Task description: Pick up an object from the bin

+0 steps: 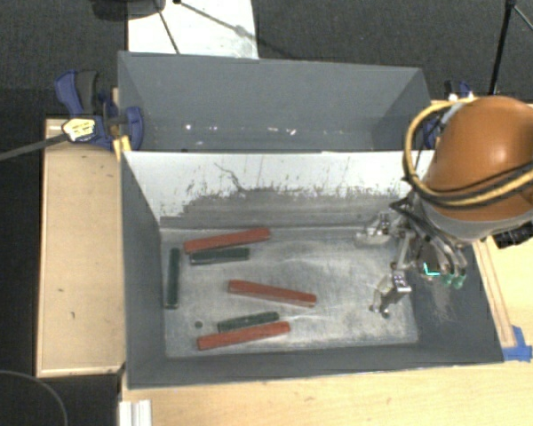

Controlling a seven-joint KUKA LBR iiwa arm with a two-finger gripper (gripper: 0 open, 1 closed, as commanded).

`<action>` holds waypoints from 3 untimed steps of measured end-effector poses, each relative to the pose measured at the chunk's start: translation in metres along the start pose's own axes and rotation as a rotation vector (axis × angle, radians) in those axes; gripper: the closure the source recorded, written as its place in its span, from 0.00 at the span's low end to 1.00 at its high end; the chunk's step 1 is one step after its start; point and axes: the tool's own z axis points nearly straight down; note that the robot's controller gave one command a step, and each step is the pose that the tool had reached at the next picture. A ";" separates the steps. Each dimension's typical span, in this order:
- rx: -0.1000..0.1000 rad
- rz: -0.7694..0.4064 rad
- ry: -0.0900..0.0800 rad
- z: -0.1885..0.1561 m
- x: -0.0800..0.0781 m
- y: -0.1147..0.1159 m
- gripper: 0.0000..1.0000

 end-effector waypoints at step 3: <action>-0.001 -0.096 -0.016 0.054 -0.007 0.038 0.00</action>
Offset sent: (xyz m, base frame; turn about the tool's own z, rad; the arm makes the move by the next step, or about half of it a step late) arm 0.0119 0.0682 -0.0910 -0.1791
